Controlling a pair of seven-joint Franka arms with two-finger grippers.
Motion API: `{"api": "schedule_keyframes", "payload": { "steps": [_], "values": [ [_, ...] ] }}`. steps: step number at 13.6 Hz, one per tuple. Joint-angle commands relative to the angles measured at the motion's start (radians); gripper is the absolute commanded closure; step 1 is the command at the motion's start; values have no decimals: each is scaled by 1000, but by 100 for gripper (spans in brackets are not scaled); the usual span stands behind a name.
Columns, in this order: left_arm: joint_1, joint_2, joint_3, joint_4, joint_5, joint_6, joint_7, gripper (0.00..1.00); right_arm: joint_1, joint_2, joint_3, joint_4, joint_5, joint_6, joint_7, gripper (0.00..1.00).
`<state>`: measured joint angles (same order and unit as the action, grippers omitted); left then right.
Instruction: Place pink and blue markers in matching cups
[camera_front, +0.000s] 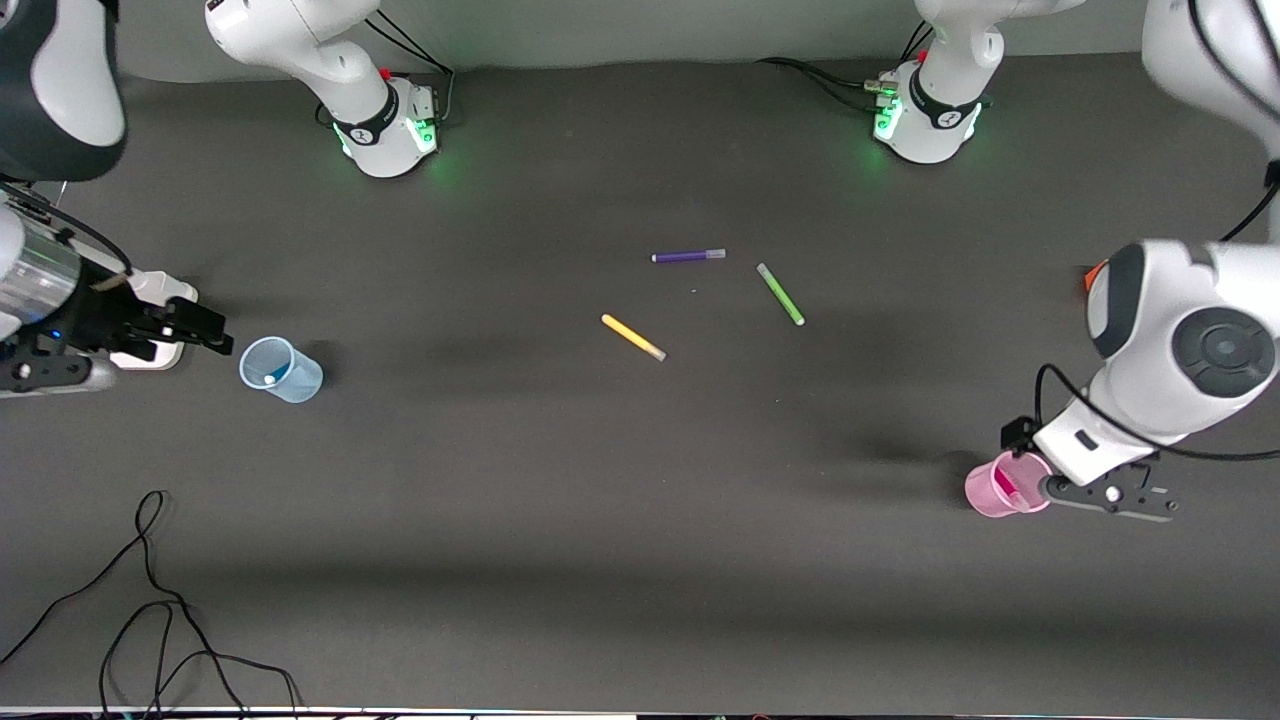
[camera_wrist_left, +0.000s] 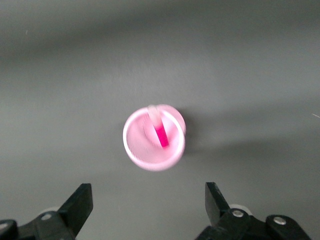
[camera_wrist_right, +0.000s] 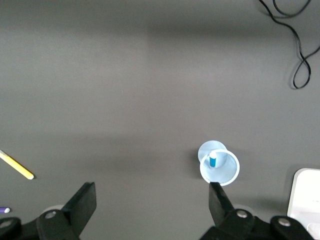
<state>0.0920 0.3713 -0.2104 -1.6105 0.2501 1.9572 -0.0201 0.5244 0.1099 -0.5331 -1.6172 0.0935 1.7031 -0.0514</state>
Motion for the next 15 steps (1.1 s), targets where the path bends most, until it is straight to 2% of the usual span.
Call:
{"api": "schedule_keyframes", "payload": {
  "steps": [1,2,3,4,7,9,11,14,15],
  "values": [
    [-12,-90,-29,70,-67,-246,-82,0,-16,-2,37,83,-1,-103,86,0],
    [-9,-133,-29,73,-113,-305,-87,0,-102,-34,133,85,-9,-179,123,0],
    [0,-181,-26,60,-165,-335,-87,0,-215,-71,257,70,-12,-198,137,0],
    [3,-227,-20,37,-189,-360,-87,0,-300,-91,334,36,-12,-197,137,0],
    [17,-359,-17,-61,-189,-376,-89,0,-342,-98,389,8,-76,-191,139,0],
    [20,-441,-11,-136,-189,-362,-87,0,-432,-79,494,8,-89,-116,134,0],
    [18,-471,20,-178,-203,-357,-89,0,-445,-75,504,-7,-87,-67,125,0],
    [17,-583,23,-307,-203,-298,-87,0,-443,-70,501,-1,-89,-33,128,0],
    [17,-600,23,-321,-203,-294,-87,0,-443,-72,501,-6,-86,-37,134,0]
  ]
}}
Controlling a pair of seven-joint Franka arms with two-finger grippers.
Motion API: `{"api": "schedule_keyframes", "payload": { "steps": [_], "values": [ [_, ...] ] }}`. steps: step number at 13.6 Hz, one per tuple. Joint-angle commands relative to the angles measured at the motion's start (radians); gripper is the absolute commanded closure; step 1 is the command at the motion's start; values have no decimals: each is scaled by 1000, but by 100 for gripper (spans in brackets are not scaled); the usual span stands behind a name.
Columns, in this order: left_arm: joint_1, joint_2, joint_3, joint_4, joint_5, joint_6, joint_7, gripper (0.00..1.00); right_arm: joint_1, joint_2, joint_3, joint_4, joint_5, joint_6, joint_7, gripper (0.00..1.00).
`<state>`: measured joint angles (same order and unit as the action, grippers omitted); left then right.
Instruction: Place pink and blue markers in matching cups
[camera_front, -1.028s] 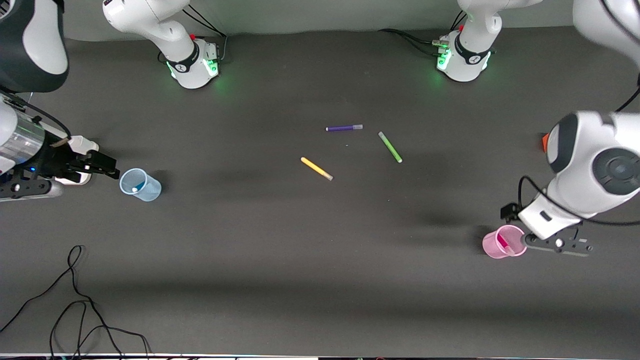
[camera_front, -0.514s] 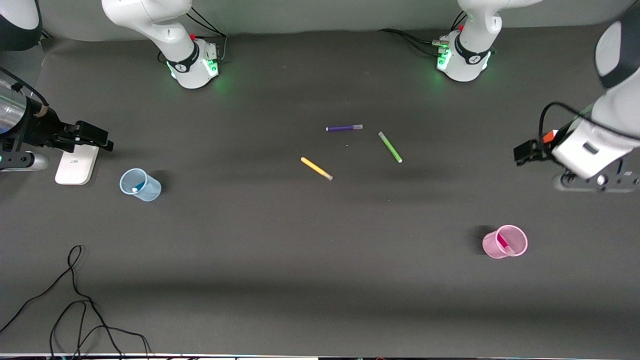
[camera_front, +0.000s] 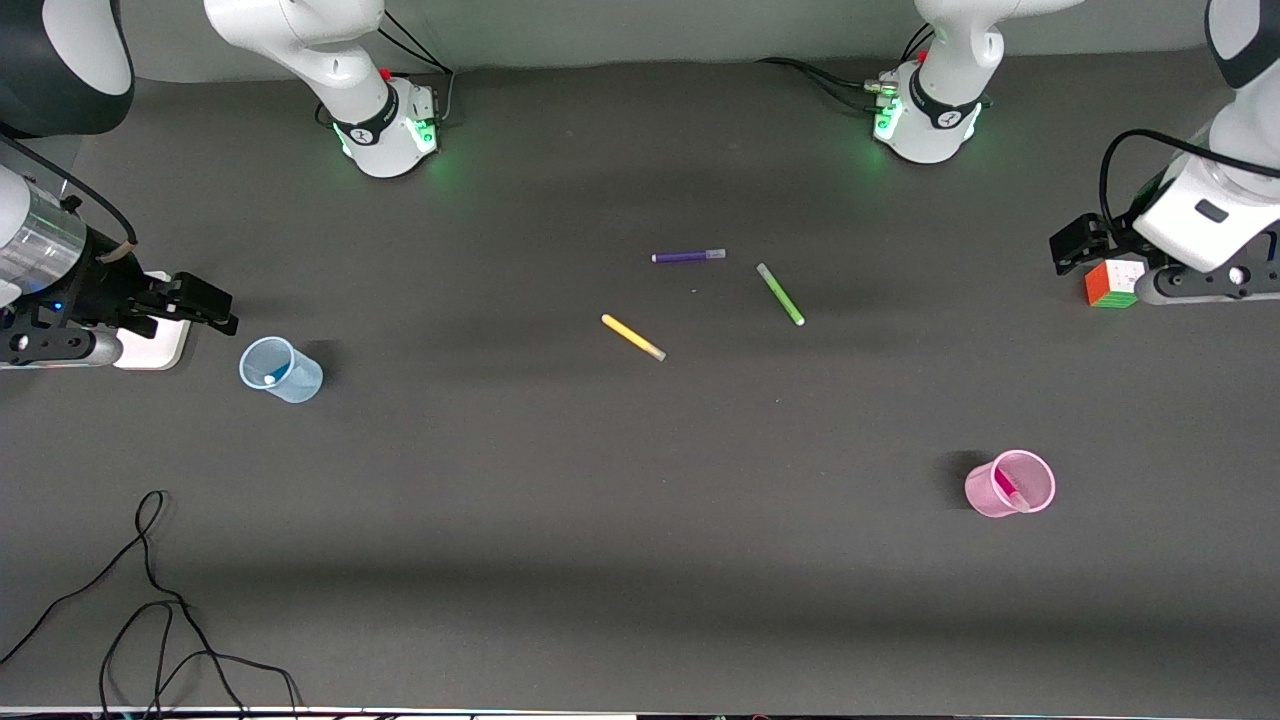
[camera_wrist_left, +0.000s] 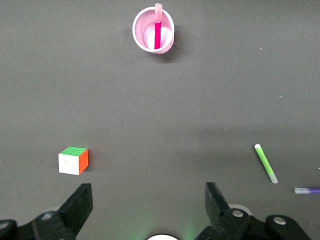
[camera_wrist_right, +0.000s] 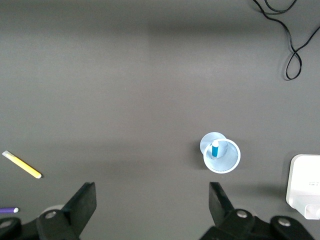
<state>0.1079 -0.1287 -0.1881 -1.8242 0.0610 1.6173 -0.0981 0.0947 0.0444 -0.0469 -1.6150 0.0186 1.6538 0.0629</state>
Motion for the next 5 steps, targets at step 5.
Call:
{"api": "schedule_keyframes", "payload": {
  "steps": [5],
  "values": [
    [-1,-83,13,-30,-38,-13,3,0,-9,15,16,6,-8,9,35,0]
  ]
}}
